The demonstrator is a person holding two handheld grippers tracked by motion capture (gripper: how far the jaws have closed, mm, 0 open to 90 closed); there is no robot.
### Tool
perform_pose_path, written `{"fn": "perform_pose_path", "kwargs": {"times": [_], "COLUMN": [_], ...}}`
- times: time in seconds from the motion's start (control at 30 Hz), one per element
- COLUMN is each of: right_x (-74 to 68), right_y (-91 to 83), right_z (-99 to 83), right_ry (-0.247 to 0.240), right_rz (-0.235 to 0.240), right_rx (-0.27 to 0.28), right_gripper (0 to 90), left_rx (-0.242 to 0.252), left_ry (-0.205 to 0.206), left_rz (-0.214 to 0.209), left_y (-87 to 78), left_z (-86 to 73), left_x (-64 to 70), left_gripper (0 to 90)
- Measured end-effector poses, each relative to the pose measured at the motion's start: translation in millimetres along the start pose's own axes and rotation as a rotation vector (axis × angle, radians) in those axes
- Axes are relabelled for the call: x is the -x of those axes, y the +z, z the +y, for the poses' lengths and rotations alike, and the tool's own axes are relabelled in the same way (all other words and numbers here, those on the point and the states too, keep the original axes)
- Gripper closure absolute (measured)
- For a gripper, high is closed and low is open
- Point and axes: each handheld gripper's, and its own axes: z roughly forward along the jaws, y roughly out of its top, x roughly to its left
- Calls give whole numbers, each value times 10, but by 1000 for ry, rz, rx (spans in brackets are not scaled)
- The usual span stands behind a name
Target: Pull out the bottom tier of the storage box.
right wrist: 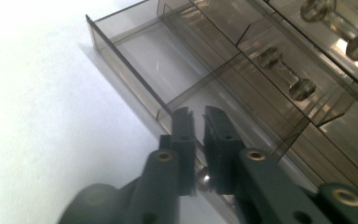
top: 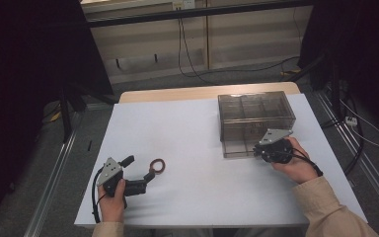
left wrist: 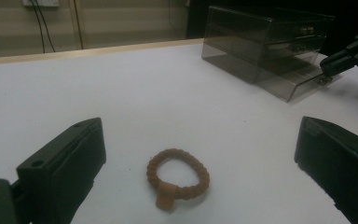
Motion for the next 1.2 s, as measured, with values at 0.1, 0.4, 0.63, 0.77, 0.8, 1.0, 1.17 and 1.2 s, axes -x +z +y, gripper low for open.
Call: {"fn": "perform_pose_path", "kwargs": {"times": [0.1,0.4,0.63,0.77,0.8,1.0,1.17,1.2], "right_x": [9,-27,-6,-33,-32,-49,-57,-60], "right_y": [-30,27,115,133,134,139,150,149], "right_z": [-39,-87,-108,-51,-48,-34,-13,-12], "right_ry": [-18,-113,-110,-116,-122,-111,-99,-100], "right_rz": [18,-12,0,-1,1,0,2,5], "right_rx": [-5,-87,-55,-64,-62,-53,-45,-47], "right_gripper": [671,468,555,596,601,620,629,631], "left_rx": [-1,-2,-9,-8,-8,-8,-9,-10], "left_ry": [1,-2,5,3,3,4,2,1], "left_rz": [0,-1,-2,1,0,-1,1,1], "left_y": [-1,7,18,16,15,14,17,18], "left_z": [1,-2,-4,-5,-4,-4,-5,-6], "left_x": [0,2,-2,-3,-3,-2,-7,-6], "left_gripper": [20,20,20,20,20,20,20,20]}}
